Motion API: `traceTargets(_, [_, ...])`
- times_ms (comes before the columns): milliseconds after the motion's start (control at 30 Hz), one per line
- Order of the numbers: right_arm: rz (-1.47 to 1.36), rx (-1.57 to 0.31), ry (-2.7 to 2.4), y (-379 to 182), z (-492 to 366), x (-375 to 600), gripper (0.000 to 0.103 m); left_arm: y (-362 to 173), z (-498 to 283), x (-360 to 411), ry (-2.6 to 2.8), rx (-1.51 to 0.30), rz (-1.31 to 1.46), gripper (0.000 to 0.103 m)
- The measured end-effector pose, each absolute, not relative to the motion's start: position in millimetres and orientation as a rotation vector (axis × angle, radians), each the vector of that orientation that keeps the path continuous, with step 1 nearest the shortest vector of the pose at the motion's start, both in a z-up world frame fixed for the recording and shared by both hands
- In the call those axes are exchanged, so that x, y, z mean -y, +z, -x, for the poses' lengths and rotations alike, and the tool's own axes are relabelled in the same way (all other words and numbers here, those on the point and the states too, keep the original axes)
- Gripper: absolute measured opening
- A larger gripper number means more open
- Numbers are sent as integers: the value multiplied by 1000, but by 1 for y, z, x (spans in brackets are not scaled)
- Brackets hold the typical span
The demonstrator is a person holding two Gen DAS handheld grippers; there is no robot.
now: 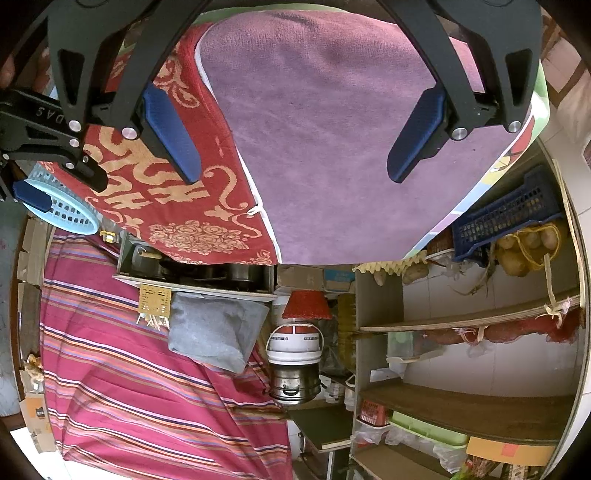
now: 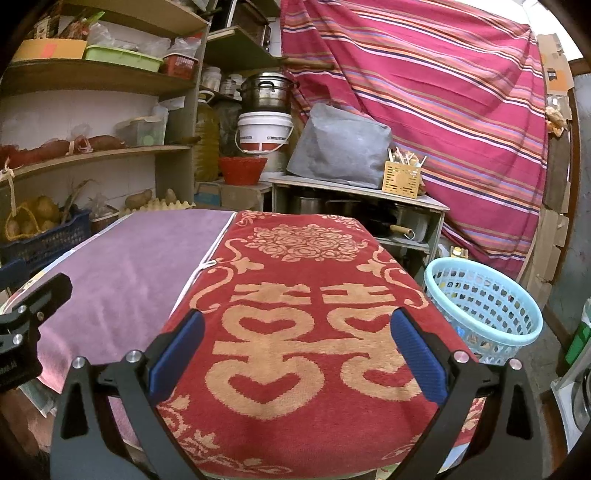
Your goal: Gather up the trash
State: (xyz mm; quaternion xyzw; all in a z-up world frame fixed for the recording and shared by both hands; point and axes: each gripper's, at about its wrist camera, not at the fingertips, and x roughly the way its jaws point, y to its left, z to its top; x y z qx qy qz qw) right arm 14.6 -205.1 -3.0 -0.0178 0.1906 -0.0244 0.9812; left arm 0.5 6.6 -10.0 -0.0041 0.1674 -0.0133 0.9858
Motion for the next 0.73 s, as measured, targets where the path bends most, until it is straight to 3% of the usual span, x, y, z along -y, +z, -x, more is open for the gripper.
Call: traceTargets(733, [32, -389, -53, -2, -17, 209, 98, -7, -2, -6, -32, -331, 27, 98])
